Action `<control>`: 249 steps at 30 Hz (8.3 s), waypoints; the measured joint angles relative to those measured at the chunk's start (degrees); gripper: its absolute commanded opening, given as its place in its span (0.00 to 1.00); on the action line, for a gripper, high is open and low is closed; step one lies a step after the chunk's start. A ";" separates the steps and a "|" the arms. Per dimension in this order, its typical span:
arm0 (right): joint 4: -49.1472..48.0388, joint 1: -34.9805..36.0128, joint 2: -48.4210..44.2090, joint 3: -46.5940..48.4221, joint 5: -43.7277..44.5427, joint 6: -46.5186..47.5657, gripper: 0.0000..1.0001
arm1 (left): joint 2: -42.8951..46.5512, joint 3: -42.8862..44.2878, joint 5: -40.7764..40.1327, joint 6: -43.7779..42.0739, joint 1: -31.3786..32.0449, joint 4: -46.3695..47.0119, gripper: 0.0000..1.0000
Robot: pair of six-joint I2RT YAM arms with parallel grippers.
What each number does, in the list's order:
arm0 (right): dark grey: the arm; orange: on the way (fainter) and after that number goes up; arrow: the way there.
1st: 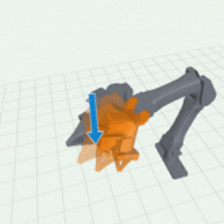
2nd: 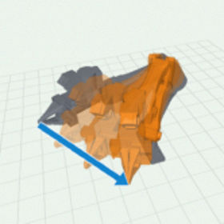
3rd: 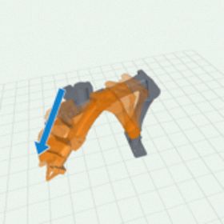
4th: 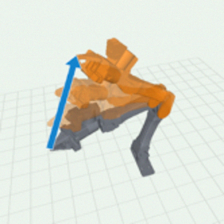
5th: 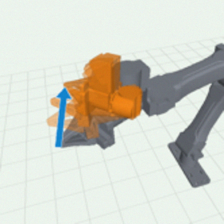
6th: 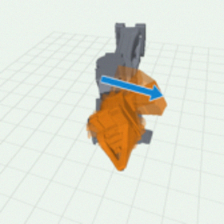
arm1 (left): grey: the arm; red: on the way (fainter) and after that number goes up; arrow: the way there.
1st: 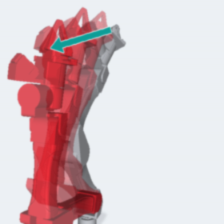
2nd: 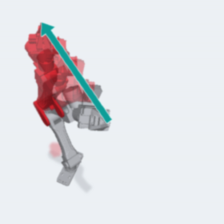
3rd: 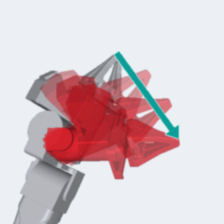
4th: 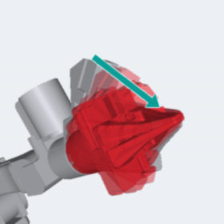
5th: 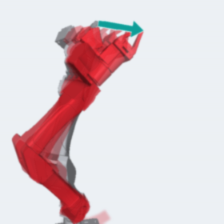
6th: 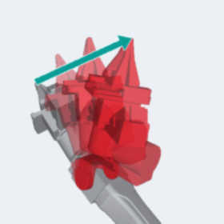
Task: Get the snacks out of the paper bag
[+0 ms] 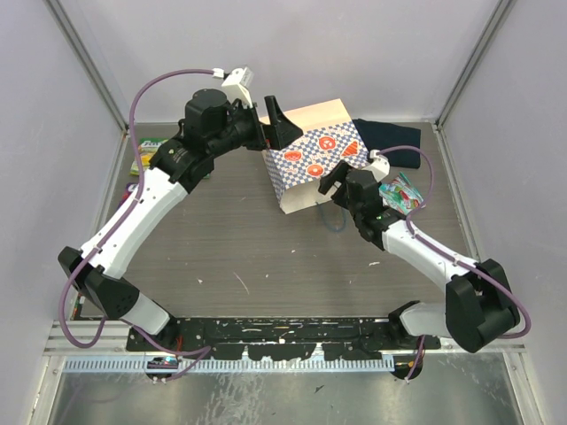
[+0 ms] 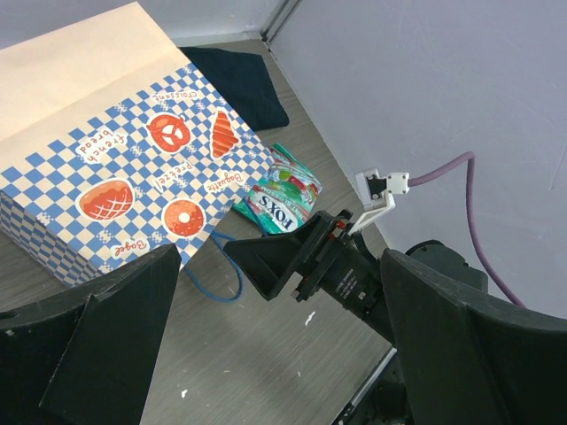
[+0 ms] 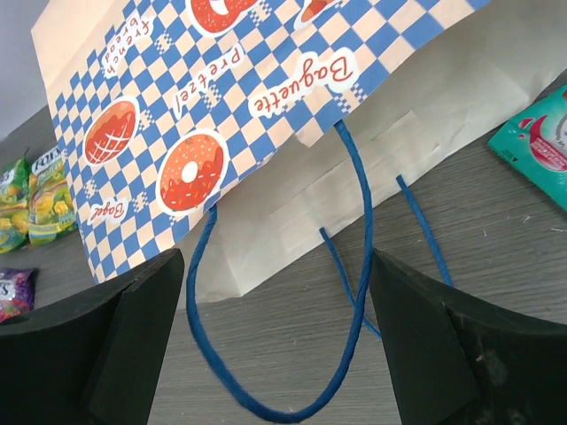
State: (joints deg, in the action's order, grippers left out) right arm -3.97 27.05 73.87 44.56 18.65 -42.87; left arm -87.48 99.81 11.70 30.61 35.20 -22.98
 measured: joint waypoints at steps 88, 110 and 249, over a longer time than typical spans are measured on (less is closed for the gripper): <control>13.22 -10.25 12.09 29.31 -28.22 14.16 0.01 | -19.82 -12.33 18.47 -50.84 1.18 29.03 0.99; 16.96 -14.88 -2.54 29.31 -31.65 11.74 0.99 | -33.48 -0.04 22.75 -40.59 1.18 42.91 0.83; 57.22 -32.74 17.25 29.35 9.27 -16.52 0.99 | -29.16 6.56 -8.41 -37.64 4.39 16.17 0.00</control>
State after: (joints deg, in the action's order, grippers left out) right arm 53.25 -5.69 91.11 73.91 27.92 -59.40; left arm -116.64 106.37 3.29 -7.03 39.59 -6.81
